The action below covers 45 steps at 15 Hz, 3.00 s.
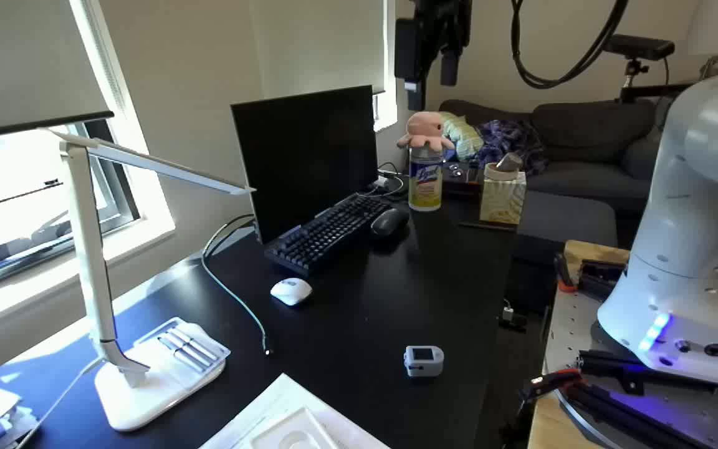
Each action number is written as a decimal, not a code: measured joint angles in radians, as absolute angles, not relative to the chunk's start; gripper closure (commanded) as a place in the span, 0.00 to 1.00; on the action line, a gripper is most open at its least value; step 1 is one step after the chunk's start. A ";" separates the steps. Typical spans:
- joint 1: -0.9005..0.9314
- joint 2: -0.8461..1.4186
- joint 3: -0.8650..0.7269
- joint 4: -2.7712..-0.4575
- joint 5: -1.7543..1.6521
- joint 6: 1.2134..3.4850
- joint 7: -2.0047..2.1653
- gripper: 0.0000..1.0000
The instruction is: Slide the Lysol bottle to the left
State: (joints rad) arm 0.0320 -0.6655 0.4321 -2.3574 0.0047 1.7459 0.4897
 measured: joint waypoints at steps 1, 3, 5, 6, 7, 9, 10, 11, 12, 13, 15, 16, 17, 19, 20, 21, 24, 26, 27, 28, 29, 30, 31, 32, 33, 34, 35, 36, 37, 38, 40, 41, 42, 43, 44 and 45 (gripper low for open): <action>0.032 -0.665 0.432 -2.357 0.005 1.746 0.490 0.00; 0.033 -0.665 0.430 -2.357 0.005 1.746 0.490 0.00; 0.038 -0.664 0.425 -2.357 0.005 1.746 0.490 0.00; 0.040 -0.662 0.420 -2.357 0.005 1.746 0.490 0.00; 0.040 -0.660 0.410 -2.355 0.005 1.746 0.490 0.00; 0.024 -0.653 0.372 -2.337 -0.006 1.750 0.497 0.00; 0.004 -0.647 0.345 -2.321 -0.017 1.750 0.501 0.00; -0.024 -0.638 0.314 -2.301 -0.029 1.750 0.507 0.00; -0.052 -0.624 0.283 -2.280 -0.038 1.750 0.508 0.00; -0.079 -0.607 0.250 -2.257 -0.046 1.750 0.509 0.00; -0.132 -0.560 0.187 -2.205 -0.059 1.759 0.515 0.00; -0.158 -0.529 0.156 -2.174 -0.066 1.763 0.520 0.00; -0.180 -0.498 0.129 -2.144 -0.069 1.765 0.529 0.00; -0.217 -0.424 0.072 -2.079 -0.070 1.778 0.544 0.00; -0.230 -0.386 0.044 -2.047 -0.070 1.787 0.551 0.00; -0.239 -0.346 0.014 -2.015 -0.070 1.800 0.554 0.00; -0.259 -0.227 -0.074 -1.917 -0.070 1.839 0.555 0.00; -0.263 -0.159 -0.125 -1.859 -0.070 1.857 0.555 0.00; -0.263 -0.133 -0.145 -1.837 -0.070 1.866 0.554 0.00; -0.261 -0.118 -0.156 -1.827 -0.069 1.875 0.554 0.00; -0.260 -0.115 -0.160 -1.826 -0.069 1.878 0.554 0.00; -0.257 -0.116 -0.159 -1.826 -0.069 1.878 0.554 0.00; -0.254 -0.118 -0.158 -1.826 -0.069 1.878 0.554 0.00; -0.252 -0.120 -0.158 -1.826 -0.069 1.878 0.554 0.00; -0.251 -0.120 -0.159 -1.826 -0.069 1.878 0.554 0.00; -0.250 -0.118 -0.160 -1.826 -0.067 1.877 0.554 0.00; -0.249 -0.111 -0.163 -1.822 -0.060 1.877 0.562 0.00; -0.249 -0.098 -0.171 -1.811 -0.055 1.878 0.573 0.00; -0.250 -0.078 -0.183 -1.792 -0.046 1.878 0.589 0.00; -0.253 -0.049 -0.199 -1.766 -0.038 1.878 0.607 0.00; -0.265 0.029 -0.236 -1.697 -0.022 1.879 0.652 0.00; -0.272 0.074 -0.255 -1.659 -0.006 1.879 0.666 0.00; -0.280 0.122 -0.272 -1.619 0.010 1.879 0.679 0.00; -0.287 0.166 -0.285 -1.582 0.028 1.878 0.690 0.00; -0.294 0.212 -0.296 -1.545 0.047 1.877 0.701 0.00; -0.302 0.256 -0.305 -1.509 0.065 1.876 0.713 0.00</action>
